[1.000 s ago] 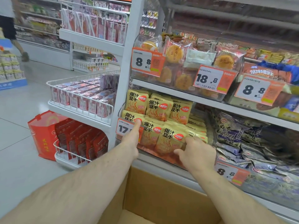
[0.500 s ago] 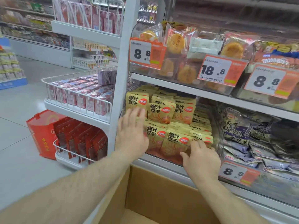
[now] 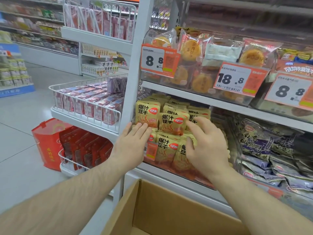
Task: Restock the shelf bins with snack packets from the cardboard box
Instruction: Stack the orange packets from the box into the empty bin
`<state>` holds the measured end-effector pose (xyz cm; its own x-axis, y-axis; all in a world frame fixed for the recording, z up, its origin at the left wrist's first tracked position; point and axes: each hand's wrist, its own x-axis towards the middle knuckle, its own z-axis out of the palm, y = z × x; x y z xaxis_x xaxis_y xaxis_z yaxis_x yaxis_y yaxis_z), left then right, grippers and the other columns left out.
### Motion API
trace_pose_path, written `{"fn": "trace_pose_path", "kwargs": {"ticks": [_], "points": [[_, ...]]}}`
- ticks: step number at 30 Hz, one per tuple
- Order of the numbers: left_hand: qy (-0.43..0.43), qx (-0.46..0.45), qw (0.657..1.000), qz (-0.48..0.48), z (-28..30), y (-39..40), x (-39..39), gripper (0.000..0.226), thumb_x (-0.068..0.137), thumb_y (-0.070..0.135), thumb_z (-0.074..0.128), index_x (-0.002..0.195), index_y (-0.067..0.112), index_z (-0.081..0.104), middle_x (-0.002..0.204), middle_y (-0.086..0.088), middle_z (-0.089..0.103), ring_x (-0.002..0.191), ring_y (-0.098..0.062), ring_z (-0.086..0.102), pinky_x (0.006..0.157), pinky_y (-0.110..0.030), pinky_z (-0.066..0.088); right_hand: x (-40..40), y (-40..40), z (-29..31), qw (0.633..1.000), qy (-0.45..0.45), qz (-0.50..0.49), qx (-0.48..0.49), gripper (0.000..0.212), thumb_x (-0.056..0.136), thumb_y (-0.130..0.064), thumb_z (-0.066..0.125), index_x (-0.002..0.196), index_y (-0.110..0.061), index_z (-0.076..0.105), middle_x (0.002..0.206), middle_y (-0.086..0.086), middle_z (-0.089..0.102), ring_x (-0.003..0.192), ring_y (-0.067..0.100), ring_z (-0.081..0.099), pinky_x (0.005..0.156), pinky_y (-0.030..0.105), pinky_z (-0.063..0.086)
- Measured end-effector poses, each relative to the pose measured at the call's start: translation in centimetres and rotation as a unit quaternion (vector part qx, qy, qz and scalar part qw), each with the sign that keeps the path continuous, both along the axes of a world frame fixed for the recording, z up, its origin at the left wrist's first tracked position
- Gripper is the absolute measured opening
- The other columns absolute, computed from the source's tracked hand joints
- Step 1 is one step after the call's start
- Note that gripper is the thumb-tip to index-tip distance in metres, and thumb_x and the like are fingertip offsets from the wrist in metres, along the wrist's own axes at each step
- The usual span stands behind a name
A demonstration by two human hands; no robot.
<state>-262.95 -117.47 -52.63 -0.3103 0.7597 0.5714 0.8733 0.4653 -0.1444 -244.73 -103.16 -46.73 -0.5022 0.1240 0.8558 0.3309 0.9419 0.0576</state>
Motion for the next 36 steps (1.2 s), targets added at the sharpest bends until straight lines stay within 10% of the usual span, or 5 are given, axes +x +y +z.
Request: {"fn": "trace_pose_path", "kwargs": {"ticks": [6,16,22,32,36], "points": [[-0.024,-0.032,0.999,0.025,-0.3,0.0,0.5,0.061,0.076,0.021,0.05,0.133,0.002,0.059,0.135,-0.019,0.06,0.125,-0.036,0.058,0.115,-0.052,0.02,-5.1,-0.4,0.0,0.978,-0.187,-0.096,0.001,0.074,0.075,-0.028,0.076,0.143,-0.012,0.05,0.151,0.016,0.043,0.135,0.037,0.045,0.107,0.052,0.041],[-0.031,0.052,0.993,-0.102,6.9,4.0,1.5,0.069,0.08,0.013,0.054,0.147,0.01,0.044,0.156,-0.01,0.039,0.144,-0.028,0.036,0.119,-0.051,0.021,-4.2,-0.5,0.9,0.948,-0.06,-0.054,-0.308,0.075,0.093,-0.025,0.061,0.156,-0.014,0.021,0.161,0.003,0.027,0.144,0.022,0.033,0.115,0.034,0.03],[-0.028,-0.051,0.992,-0.115,9.5,6.9,-0.4,0.058,0.102,0.022,0.048,0.156,0.022,0.026,0.16,0.005,0.031,0.146,-0.013,0.027,0.121,-0.031,0.006,-6.0,-1.3,1.7,0.931,-0.031,-0.035,-0.361,0.055,0.097,-0.008,0.05,0.151,-0.014,0.038,0.155,0.003,0.04,0.141,0.02,0.039,0.114,0.025,0.027],[-0.024,-0.111,0.992,-0.056,11.0,6.5,-0.4,0.08,0.095,0.057,0.047,0.156,0.014,0.018,0.158,-0.004,0.034,0.145,-0.023,0.029,0.123,-0.042,0.008,-3.2,1.8,2.4,0.963,-0.096,-0.113,-0.225,0.058,0.089,-0.013,0.051,0.146,-0.012,0.043,0.147,0.006,0.05,0.136,0.022,0.044,0.112,0.034,0.032],[-0.051,-0.161,0.985,-0.038,11.6,7.5,-0.1,0.083,0.092,0.07,0.041,0.152,0.015,0.027,0.151,-0.005,0.043,0.138,-0.026,0.04,0.117,-0.046,0.024,-2.8,5.1,3.7,0.94,-0.242,-0.209,-0.122,0.09,0.082,-0.033,0.06,0.155,-0.014,0.012,0.16,0.009,0.023,0.149,0.03,0.015,0.124,0.045,0.003]]}}
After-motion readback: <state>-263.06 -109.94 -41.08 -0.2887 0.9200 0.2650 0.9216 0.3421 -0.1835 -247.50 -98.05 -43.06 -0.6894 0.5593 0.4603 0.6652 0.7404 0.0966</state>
